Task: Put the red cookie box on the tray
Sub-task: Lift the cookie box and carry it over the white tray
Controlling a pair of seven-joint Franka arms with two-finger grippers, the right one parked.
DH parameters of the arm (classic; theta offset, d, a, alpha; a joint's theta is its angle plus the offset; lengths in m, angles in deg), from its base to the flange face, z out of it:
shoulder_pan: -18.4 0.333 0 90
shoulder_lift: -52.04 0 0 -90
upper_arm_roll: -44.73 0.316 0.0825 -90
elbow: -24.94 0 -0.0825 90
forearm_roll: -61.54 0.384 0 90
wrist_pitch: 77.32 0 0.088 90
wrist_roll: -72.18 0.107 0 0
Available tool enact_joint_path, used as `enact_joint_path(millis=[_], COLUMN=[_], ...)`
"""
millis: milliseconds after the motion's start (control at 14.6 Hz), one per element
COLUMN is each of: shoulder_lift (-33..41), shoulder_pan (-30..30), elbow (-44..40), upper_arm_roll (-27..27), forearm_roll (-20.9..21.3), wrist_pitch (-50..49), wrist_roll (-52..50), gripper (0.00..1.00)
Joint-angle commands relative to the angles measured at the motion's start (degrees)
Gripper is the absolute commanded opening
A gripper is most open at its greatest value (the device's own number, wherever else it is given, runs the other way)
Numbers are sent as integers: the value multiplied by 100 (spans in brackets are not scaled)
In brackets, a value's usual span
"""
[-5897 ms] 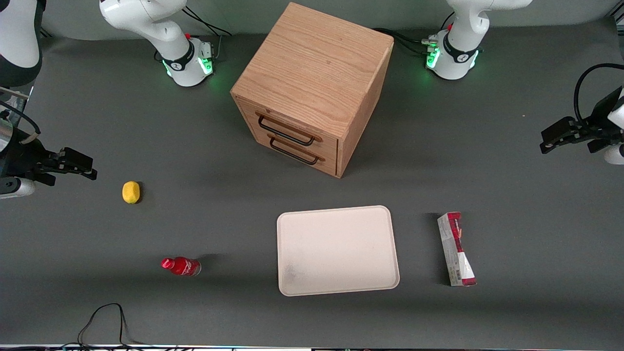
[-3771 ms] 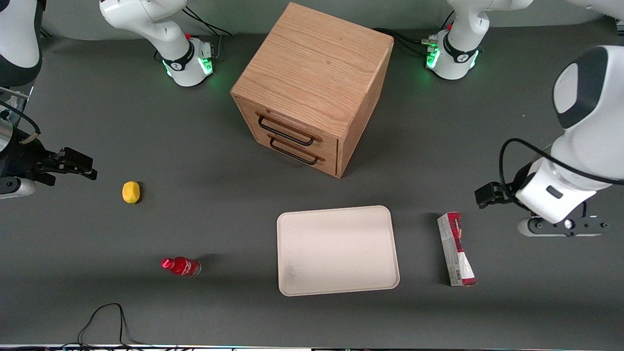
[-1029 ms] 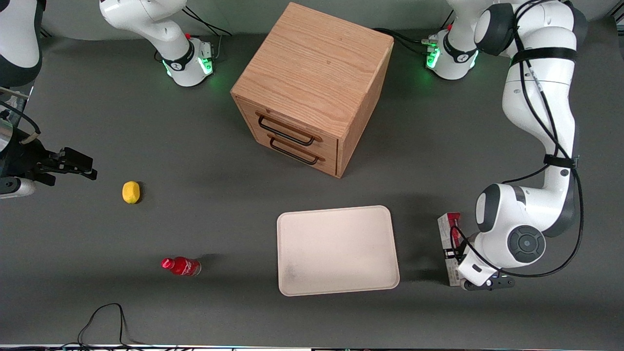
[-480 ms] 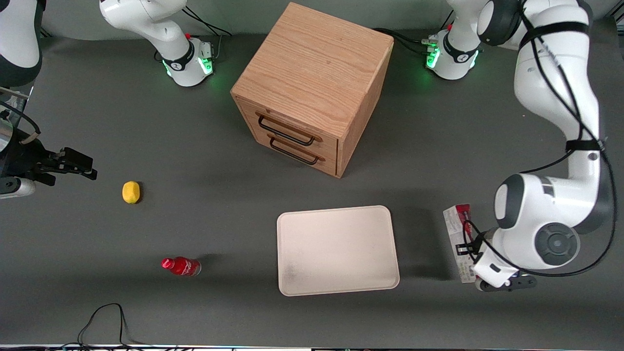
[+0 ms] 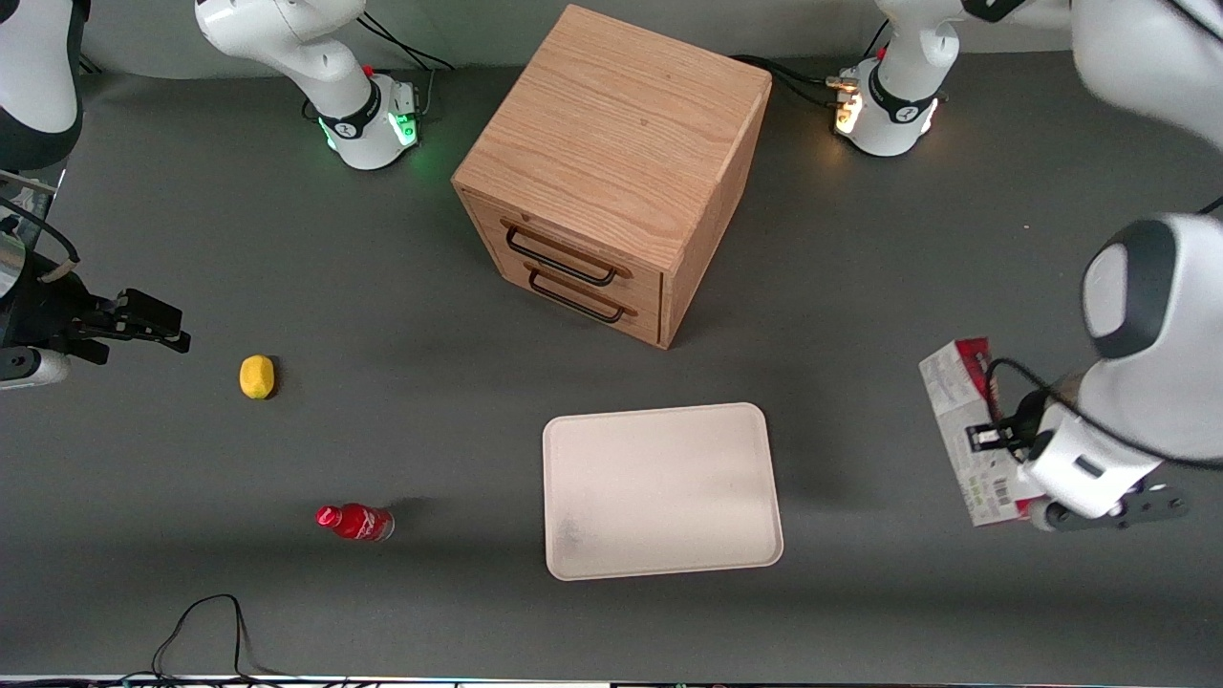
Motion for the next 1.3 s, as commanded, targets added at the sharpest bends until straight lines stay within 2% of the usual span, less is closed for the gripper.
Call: enact_joint_path(millis=[0, 137, 549, 686, 1234], shoulder_lift=[259, 268, -539, -725, -830], shoulder_pan=[-39, -101, -1111, -1418, -1798], elbow=[125, 98, -867, -948, -939], upper_arm_roll=[-28, -54, 16, 16, -45], forearm_roll=[-50, -59, -41, -6, -15], wrist_pitch=[-230, -222, -47, 85, 472], wrist_roll=[-86, -269, -1395, -1518, -1659], gripper=[0, 0, 0, 0, 0])
